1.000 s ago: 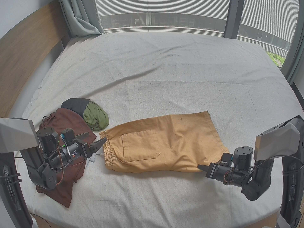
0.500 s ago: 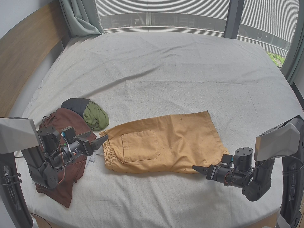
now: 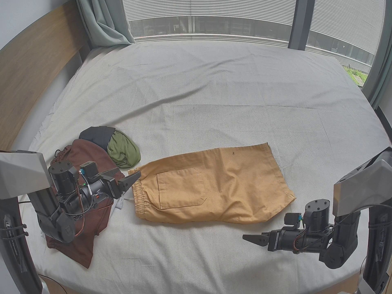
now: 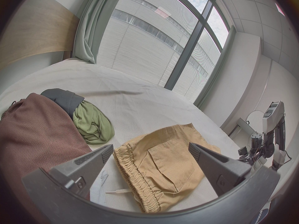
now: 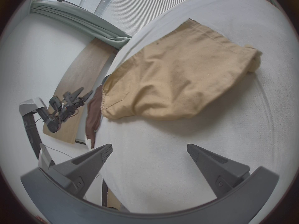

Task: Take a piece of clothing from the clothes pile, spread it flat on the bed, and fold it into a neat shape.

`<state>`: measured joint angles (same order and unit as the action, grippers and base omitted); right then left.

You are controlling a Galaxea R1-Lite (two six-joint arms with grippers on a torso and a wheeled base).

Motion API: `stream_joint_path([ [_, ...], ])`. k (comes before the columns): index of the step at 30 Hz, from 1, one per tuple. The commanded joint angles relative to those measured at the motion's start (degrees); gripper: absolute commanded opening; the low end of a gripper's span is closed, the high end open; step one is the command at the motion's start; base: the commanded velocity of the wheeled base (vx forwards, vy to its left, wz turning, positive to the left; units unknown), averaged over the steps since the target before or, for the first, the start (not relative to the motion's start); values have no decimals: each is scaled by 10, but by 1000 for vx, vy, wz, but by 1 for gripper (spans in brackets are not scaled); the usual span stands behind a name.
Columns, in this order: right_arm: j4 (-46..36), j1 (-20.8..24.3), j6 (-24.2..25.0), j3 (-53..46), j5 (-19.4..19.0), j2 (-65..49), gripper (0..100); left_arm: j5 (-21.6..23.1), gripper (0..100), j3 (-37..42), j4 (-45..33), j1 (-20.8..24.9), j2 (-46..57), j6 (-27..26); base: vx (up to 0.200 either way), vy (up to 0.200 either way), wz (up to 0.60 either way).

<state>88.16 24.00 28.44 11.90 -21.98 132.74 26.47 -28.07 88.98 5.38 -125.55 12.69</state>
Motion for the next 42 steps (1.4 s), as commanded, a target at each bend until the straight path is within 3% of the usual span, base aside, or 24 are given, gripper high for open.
stream_joint_path([
  [1, 0, 17, 3, -2, -14, -49, 100, 0, 100, 4, 1, 1, 2, 1, 0, 0, 0],
  [8, 0, 10, 10, 57, -13, -72, 100, 0, 100, 10, 1, 2, 3, 0, 0, 0, 0],
  [16, 0, -51, 8, 132, -17, 8, 100, 0, 100, 9, 1, 0, 2, 0, 0, 0, 0],
  [31, 1, -78, 10, 146, -18, 49, 100, 0, 100, 11, 1, 1, -2, -1, 0, 0, 0],
  [42, 0, -70, 39, 140, -20, -77, 100, 2, 100, 14, 1, 0, 5, 6, 0, 0, 0],
])
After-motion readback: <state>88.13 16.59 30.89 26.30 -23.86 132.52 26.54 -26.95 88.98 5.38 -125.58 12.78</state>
